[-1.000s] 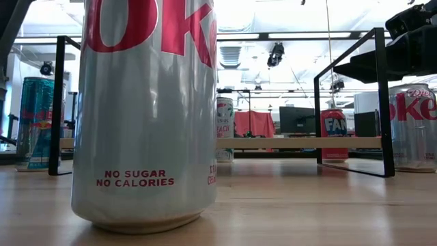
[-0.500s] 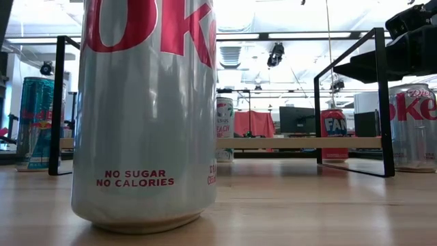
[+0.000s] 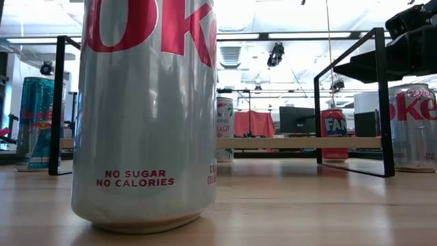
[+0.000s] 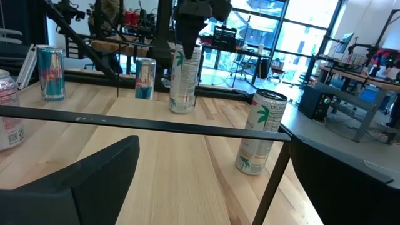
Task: Place canned beverage on shelf
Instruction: Put the left white-pink soda can on the shelf
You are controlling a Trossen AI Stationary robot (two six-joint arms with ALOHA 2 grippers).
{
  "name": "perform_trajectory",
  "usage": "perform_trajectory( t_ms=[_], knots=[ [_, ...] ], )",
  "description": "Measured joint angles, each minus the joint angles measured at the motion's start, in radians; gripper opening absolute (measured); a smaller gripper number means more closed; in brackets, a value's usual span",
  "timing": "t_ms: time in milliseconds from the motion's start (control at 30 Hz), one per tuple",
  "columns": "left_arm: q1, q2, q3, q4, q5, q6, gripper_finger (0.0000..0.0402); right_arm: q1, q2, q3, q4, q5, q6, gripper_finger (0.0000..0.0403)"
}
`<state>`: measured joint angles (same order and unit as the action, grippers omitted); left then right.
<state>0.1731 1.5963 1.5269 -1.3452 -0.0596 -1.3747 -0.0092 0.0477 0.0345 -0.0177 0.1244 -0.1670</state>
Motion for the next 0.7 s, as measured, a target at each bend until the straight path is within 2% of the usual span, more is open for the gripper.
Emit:
perform_trajectory(
  t_ms=[267,433,700],
  knots=[
    [-0.007,0.000,0.000,0.014,0.013,0.000,0.0243,0.000,0.000,0.000,0.000,0.000,0.000,0.0398],
    [-0.009,0.001,0.000,0.015,0.020,0.000,0.0267,0.000,0.000,0.000,0.000,0.000,0.000,0.0398],
    [-0.011,0.002,0.000,0.011,0.019,0.001,0.0273,0.000,0.000,0.000,0.000,0.000,0.000,0.0398]
  ],
)
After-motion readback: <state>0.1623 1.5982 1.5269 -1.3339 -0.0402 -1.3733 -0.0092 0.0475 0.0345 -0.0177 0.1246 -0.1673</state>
